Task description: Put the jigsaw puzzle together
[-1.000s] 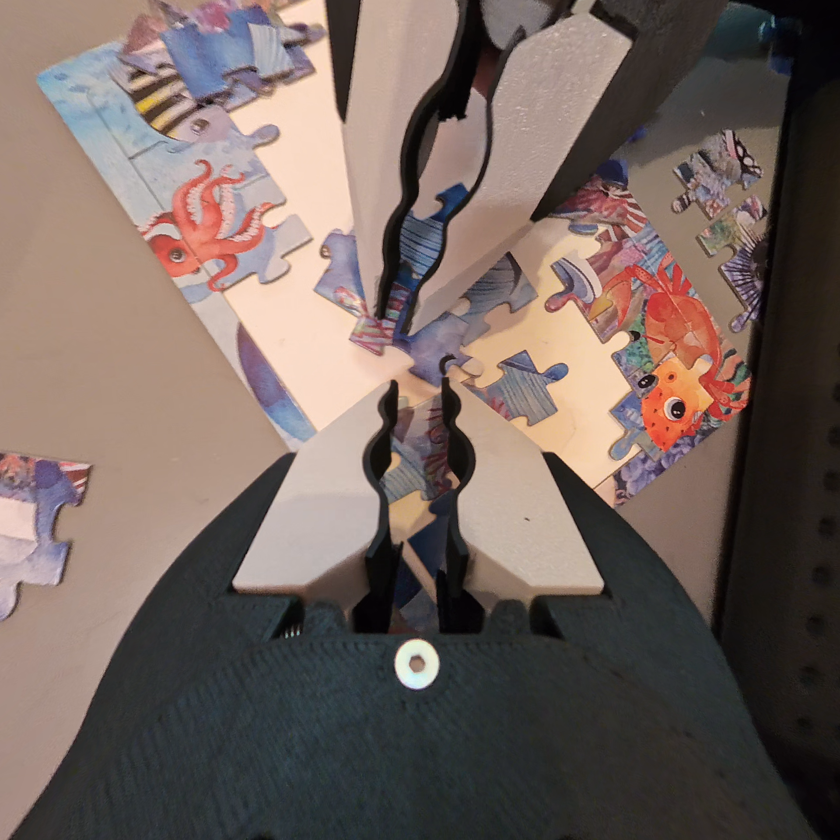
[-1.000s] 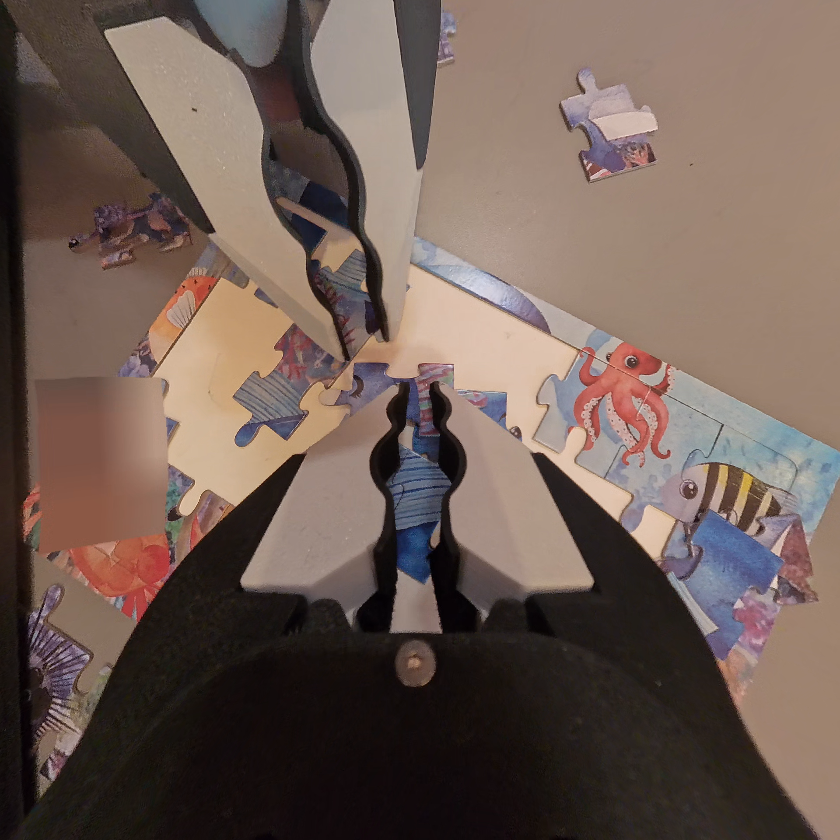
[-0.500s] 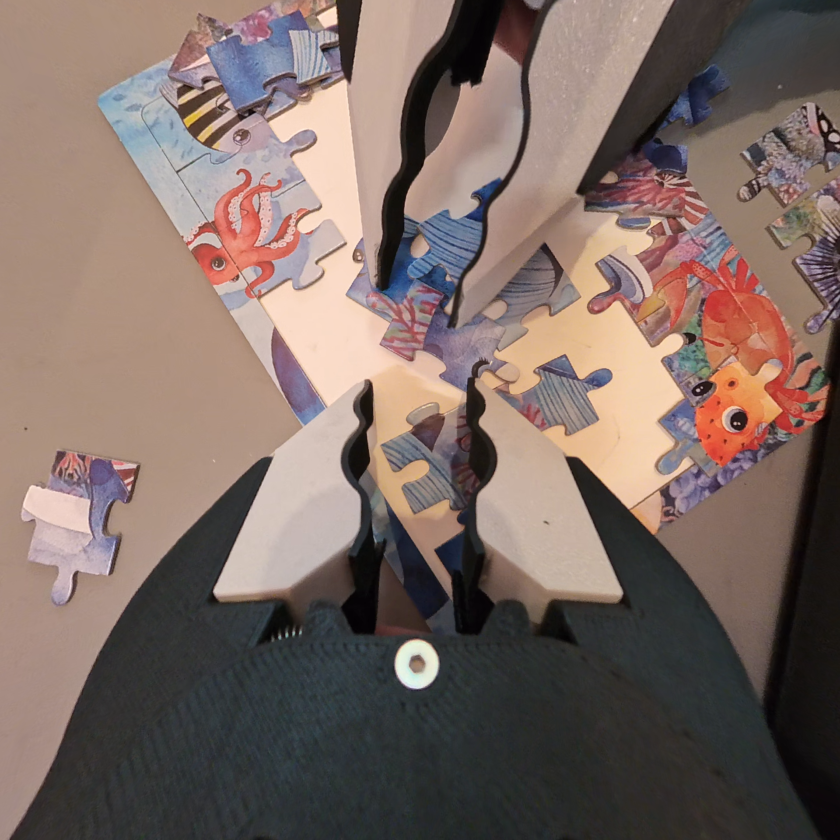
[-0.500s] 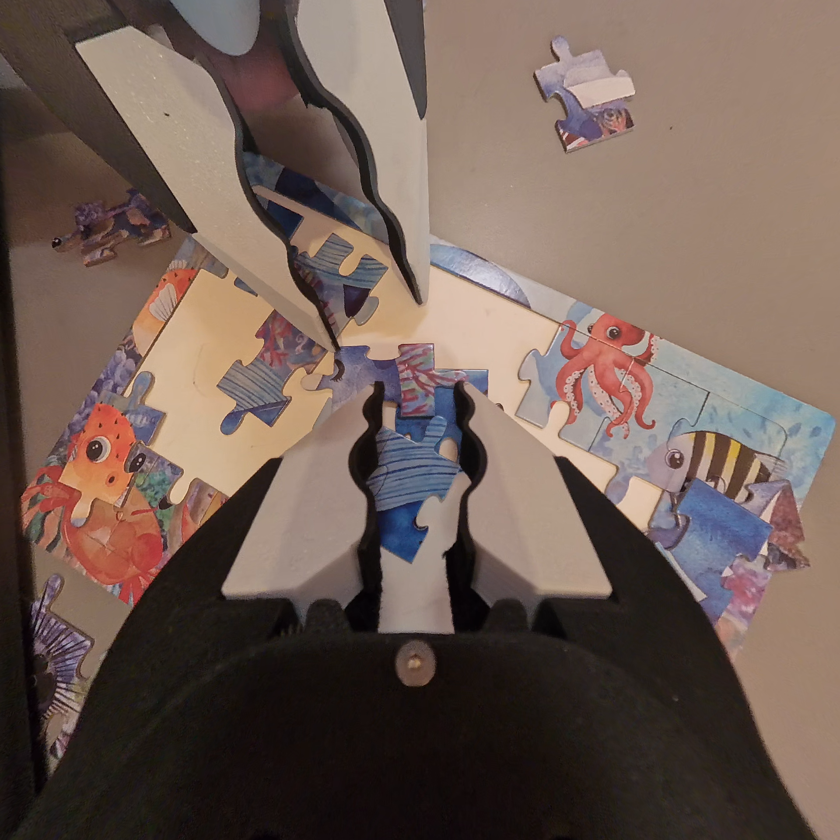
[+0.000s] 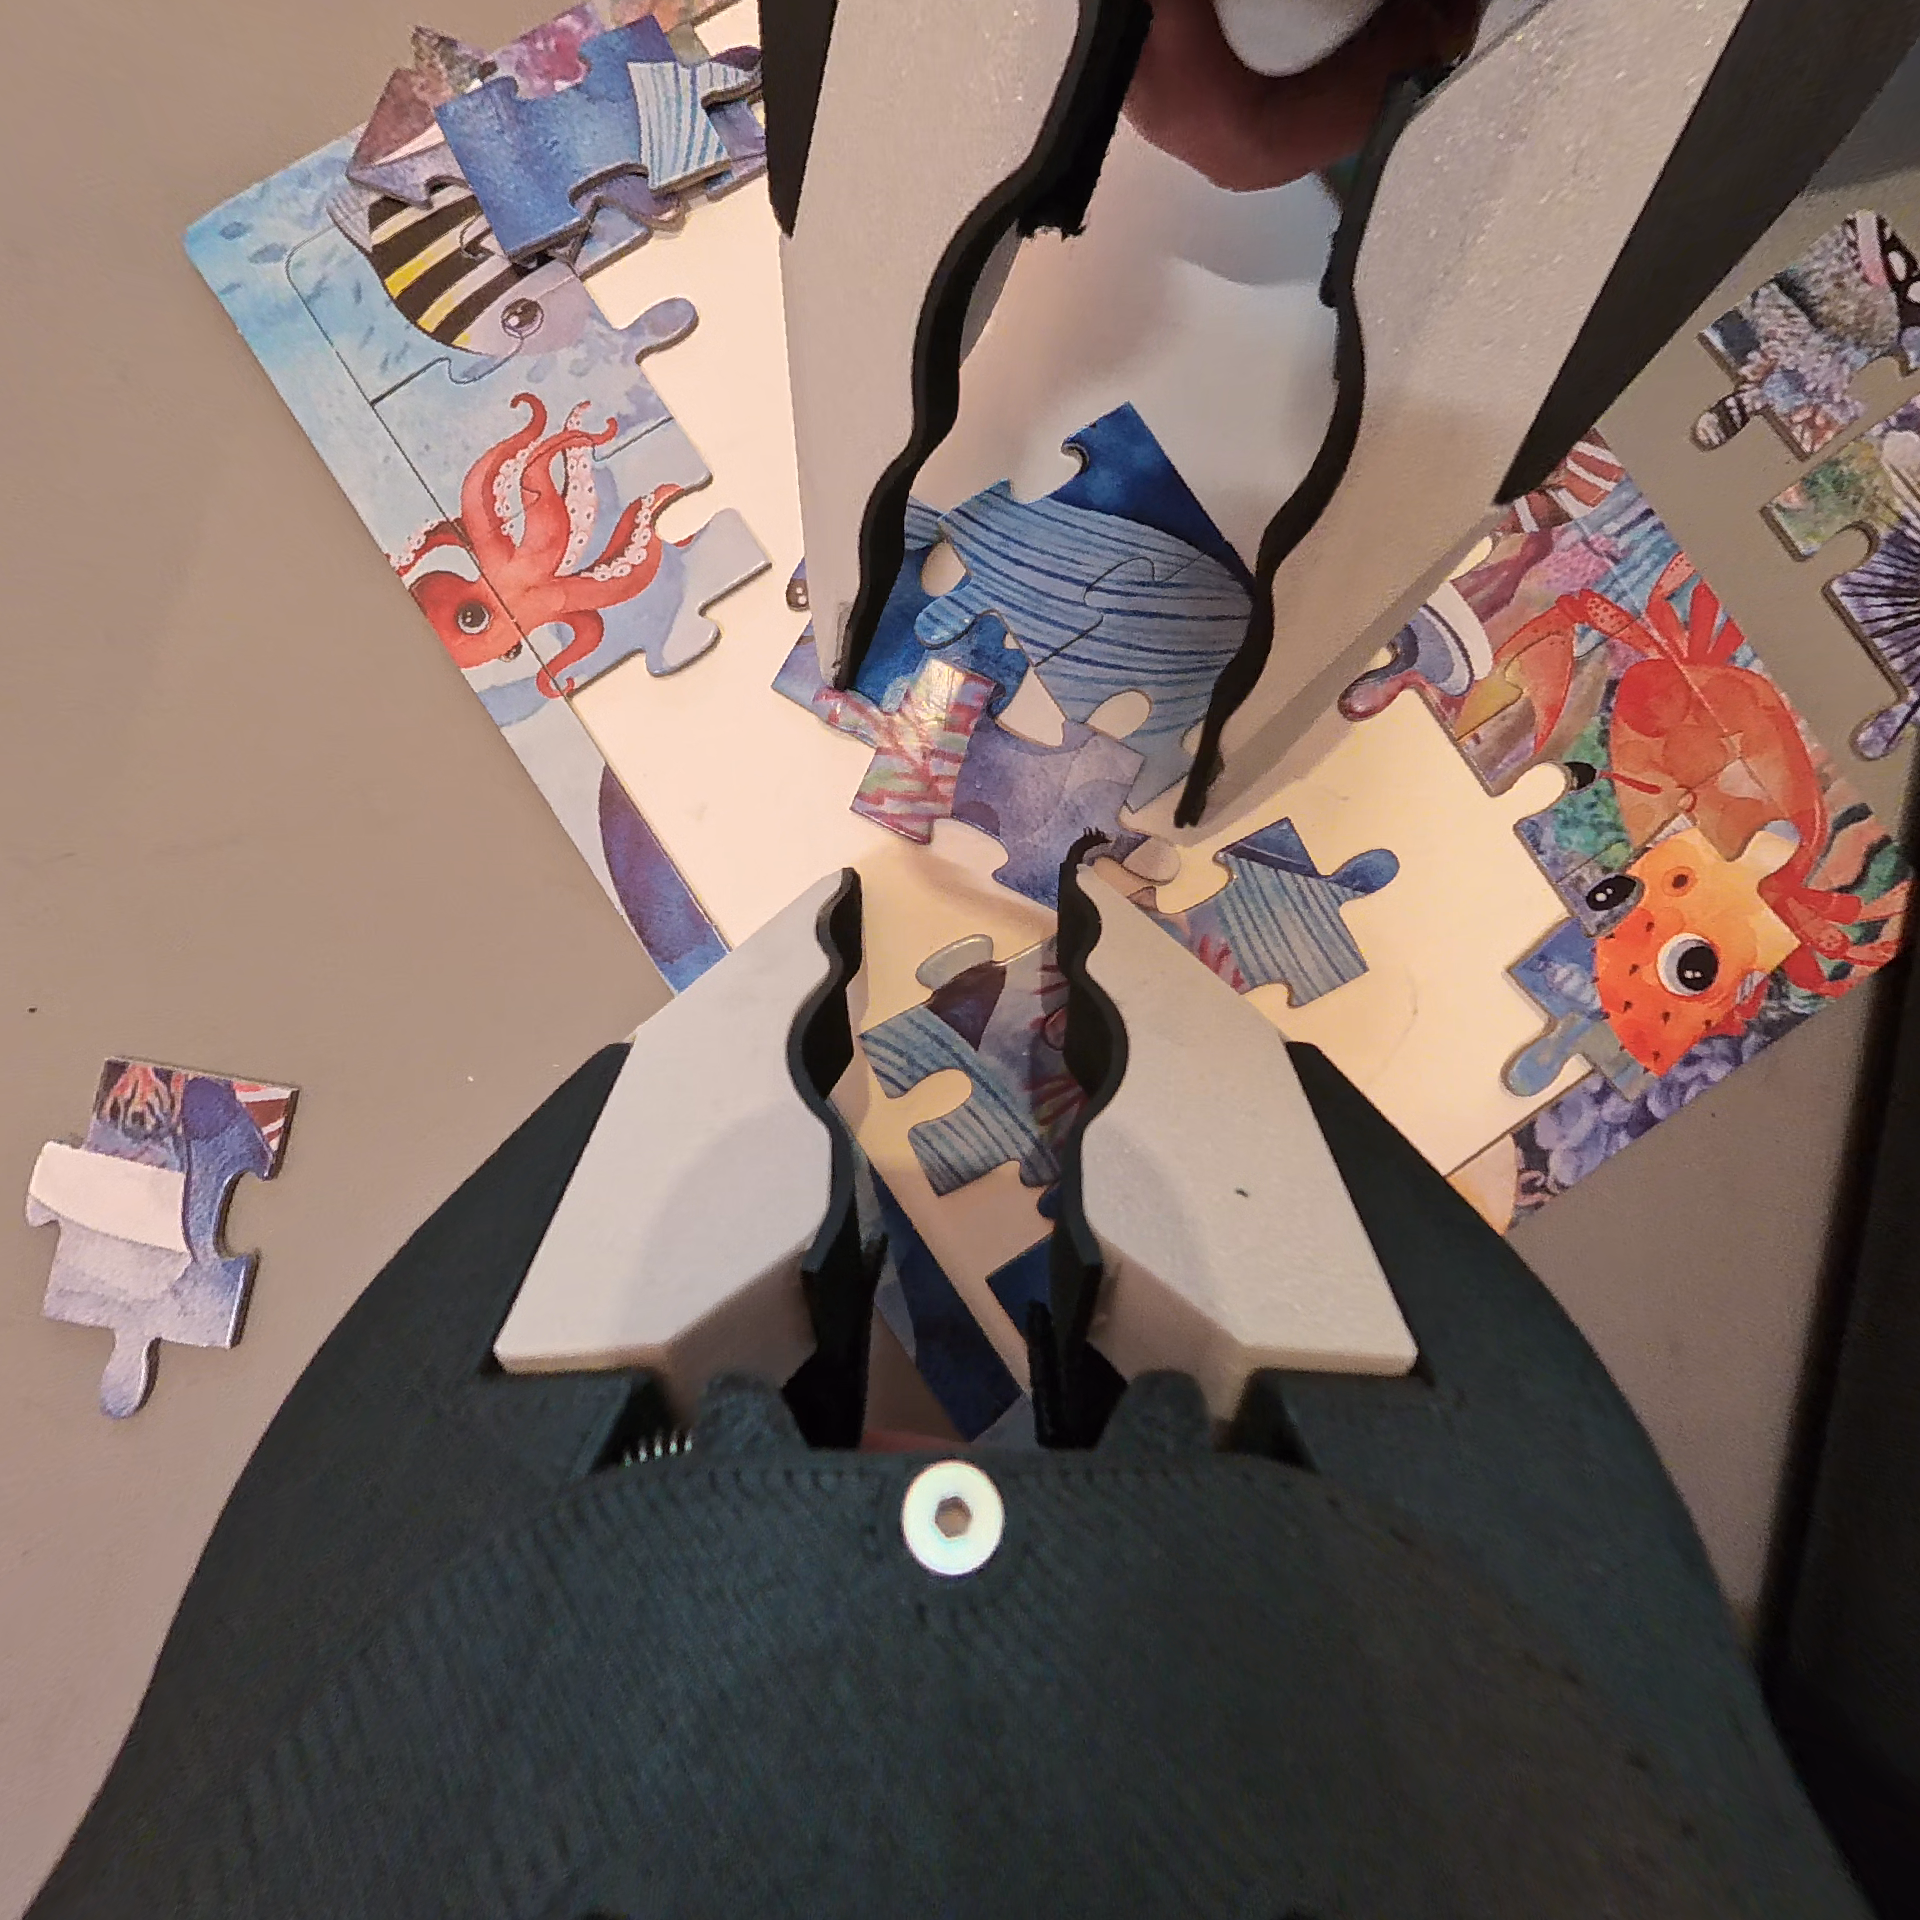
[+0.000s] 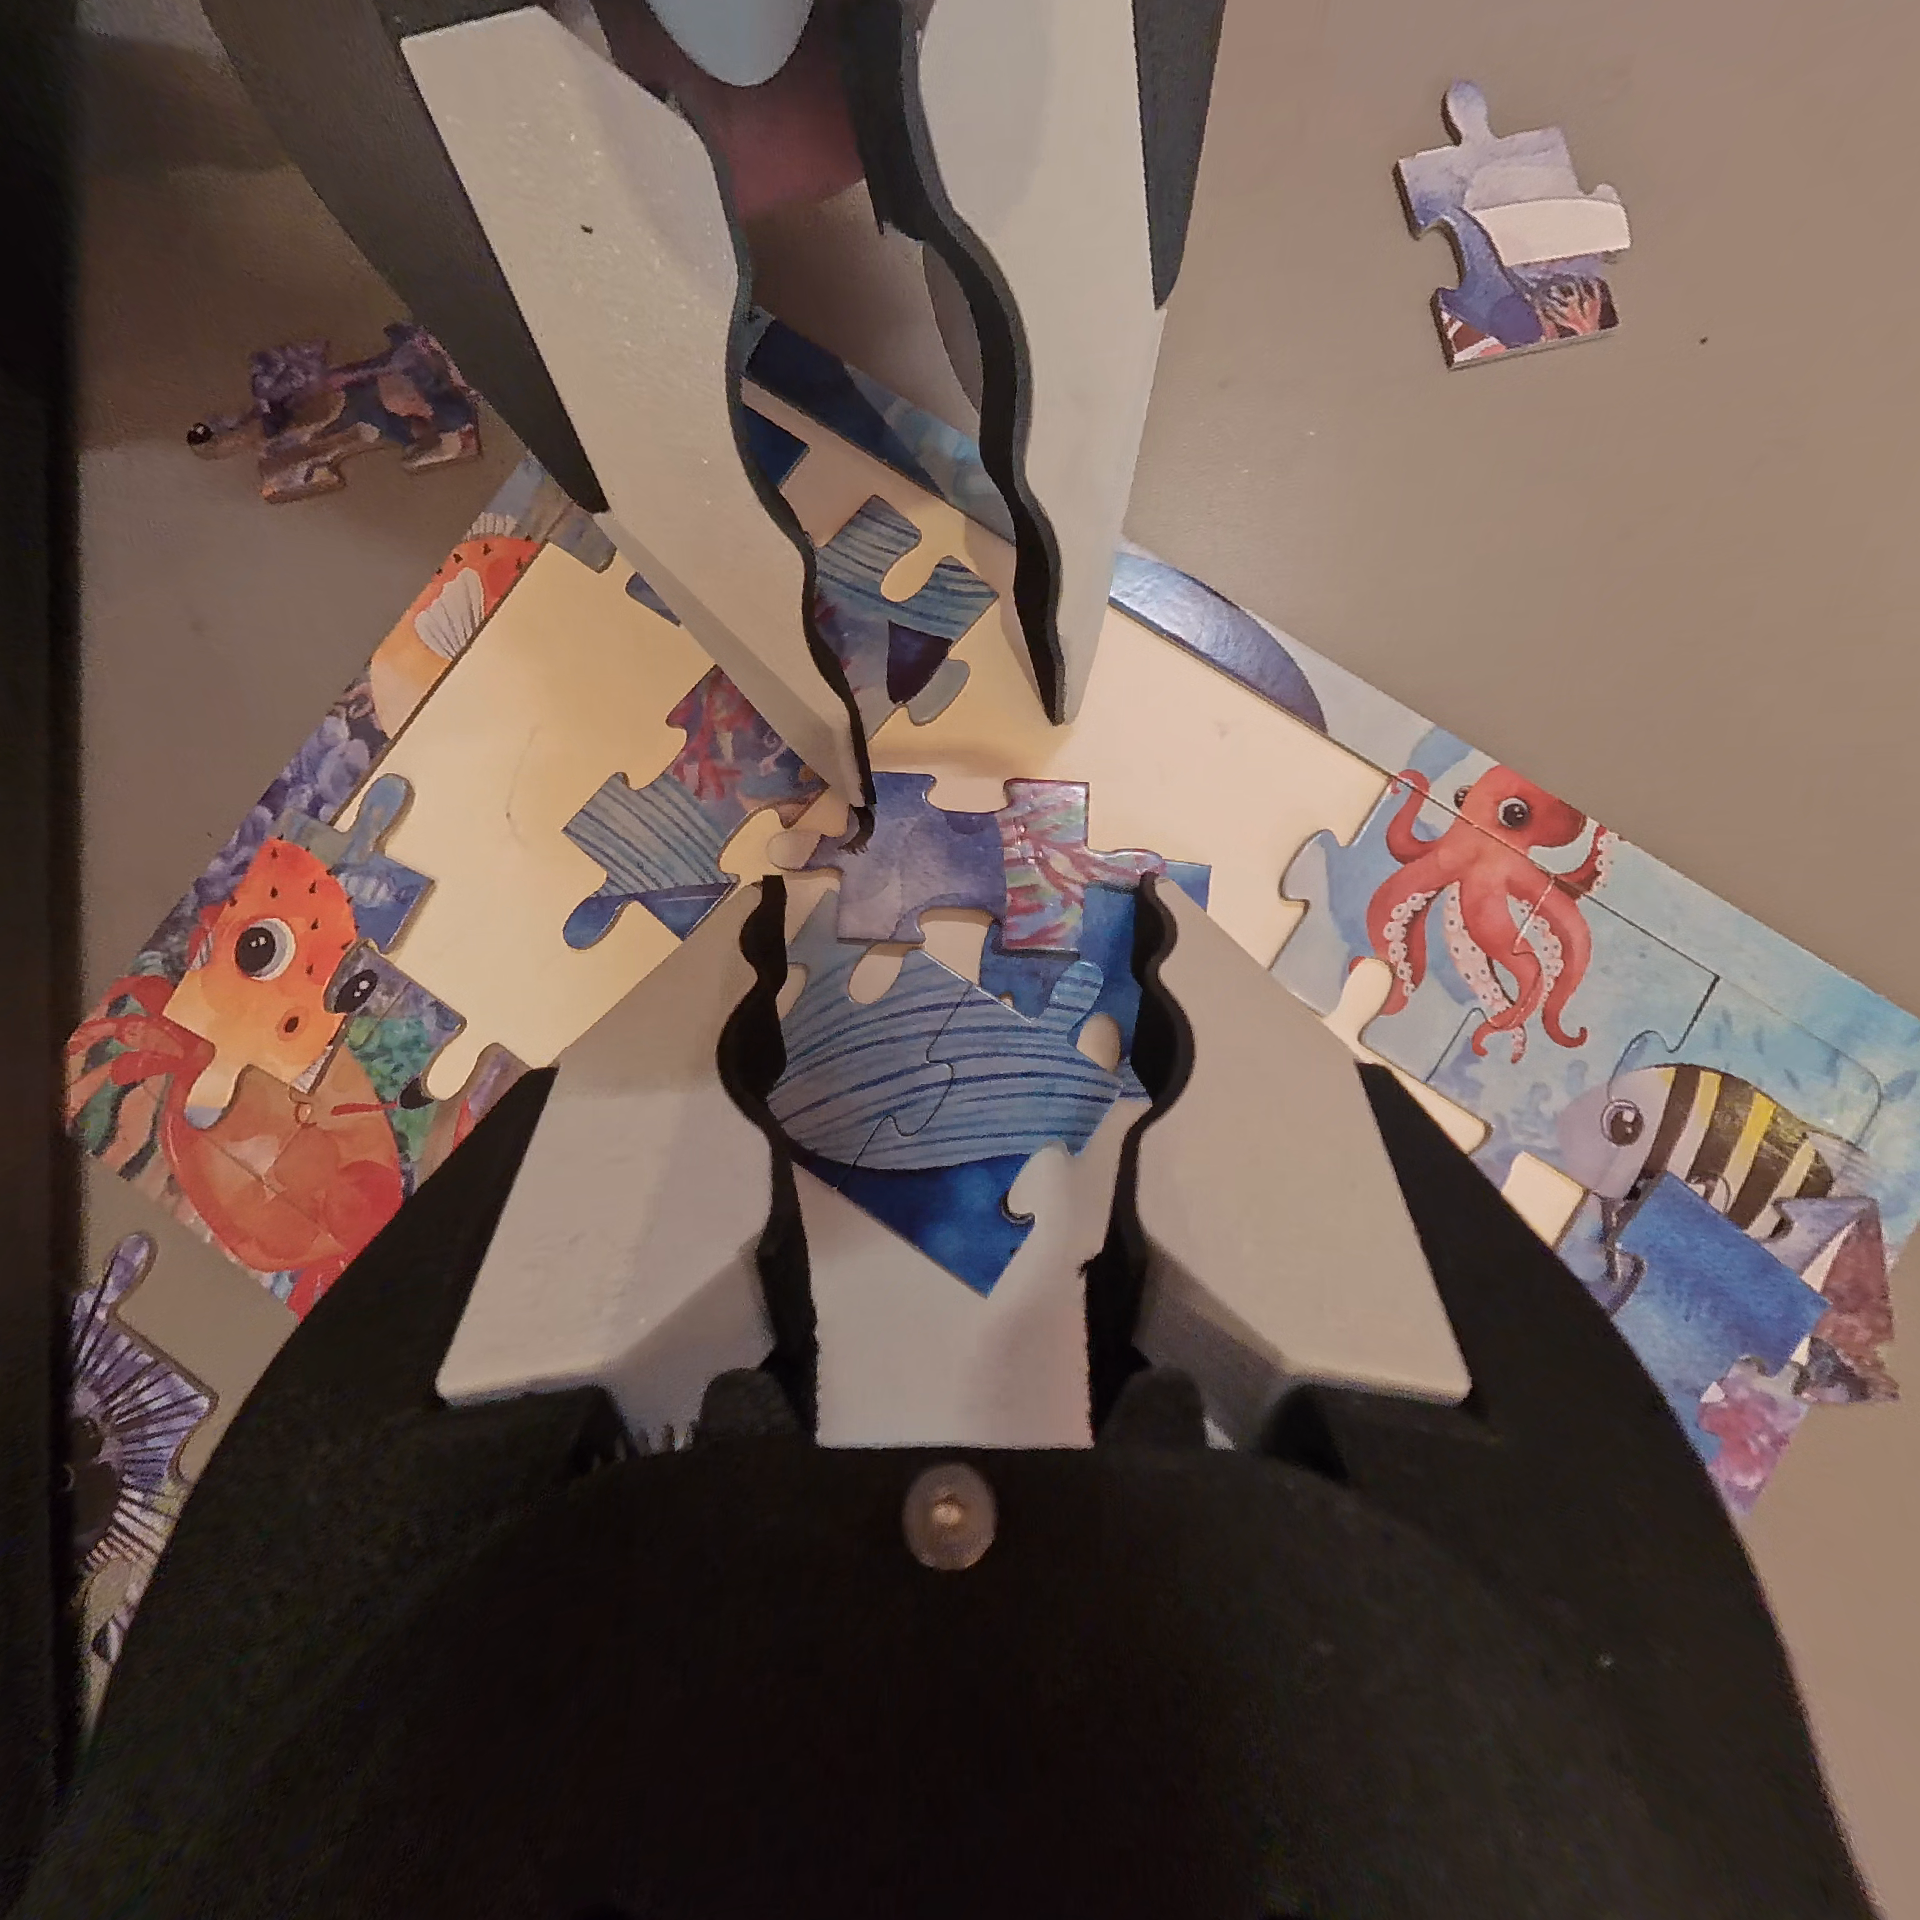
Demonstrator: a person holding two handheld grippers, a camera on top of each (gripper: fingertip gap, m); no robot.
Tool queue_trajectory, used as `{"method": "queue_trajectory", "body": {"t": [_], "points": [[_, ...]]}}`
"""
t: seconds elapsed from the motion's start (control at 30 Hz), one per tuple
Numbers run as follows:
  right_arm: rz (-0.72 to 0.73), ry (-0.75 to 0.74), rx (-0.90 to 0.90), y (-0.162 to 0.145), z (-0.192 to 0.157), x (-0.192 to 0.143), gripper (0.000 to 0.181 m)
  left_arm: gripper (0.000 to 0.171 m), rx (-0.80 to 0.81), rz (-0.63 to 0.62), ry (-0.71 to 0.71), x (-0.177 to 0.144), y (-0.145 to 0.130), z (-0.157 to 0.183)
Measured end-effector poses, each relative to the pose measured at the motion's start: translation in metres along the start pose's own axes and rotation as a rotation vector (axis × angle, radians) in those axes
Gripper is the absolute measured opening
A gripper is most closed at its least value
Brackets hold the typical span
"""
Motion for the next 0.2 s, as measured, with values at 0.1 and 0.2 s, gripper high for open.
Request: {"method": "queue_trajectory", "body": {"t": [0.1, 0.2], "points": [[0.001, -0.010, -0.003, -0.0010, 0.0019, -0.0004, 0.059, 0.035, 0.002, 0.000, -0.002, 0.0002, 0.0002, 0.0006], [-0.001, -0.017, -0.013, -0.0018, 0.0024, -0.0010, 0.052, 0.035, 0.004, 0.000, -0.004, 0.0003, 0.0004, 0.0011]]}}
Point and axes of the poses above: each gripper's, where its closed fingertips meet, x out along the fingers, y out of its top, z = x × y across the jaws, the point moved 4 cm from there along -x, back along the fingers, and after that the axes turned 6 degrees about -y, right-handed, at the moved point
